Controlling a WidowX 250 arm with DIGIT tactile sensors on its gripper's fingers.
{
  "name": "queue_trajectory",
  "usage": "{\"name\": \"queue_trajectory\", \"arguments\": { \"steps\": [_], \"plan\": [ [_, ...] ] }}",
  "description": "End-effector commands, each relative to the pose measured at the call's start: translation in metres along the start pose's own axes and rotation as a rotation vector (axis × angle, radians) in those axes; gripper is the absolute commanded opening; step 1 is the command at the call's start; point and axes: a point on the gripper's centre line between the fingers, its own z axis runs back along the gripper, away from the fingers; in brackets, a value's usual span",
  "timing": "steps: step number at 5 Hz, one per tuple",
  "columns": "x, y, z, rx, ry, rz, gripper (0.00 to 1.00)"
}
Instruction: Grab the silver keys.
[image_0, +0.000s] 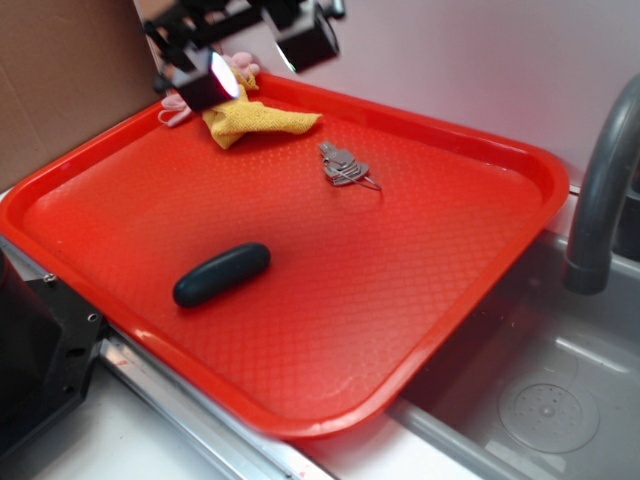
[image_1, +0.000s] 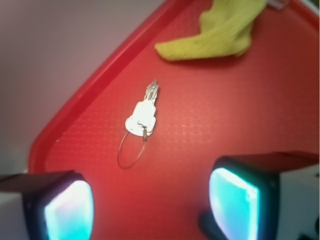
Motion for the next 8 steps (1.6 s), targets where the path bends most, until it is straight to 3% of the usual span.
{"name": "queue_trajectory", "arguments": {
  "steps": [1,3,7,8],
  "plan": [
    [0.014,-0.004,0.009,-0.038,-0.028,0.009,1.00],
    [0.014,-0.004,0.009,-0.038,-0.028,0.009,1.00],
    [0.011,-0.033,-0.071,0.011,0.099,-0.016,1.00],
    [0.008,-0.038,-0.076,0.034,0.112,0.008,0.00]
  ]
}}
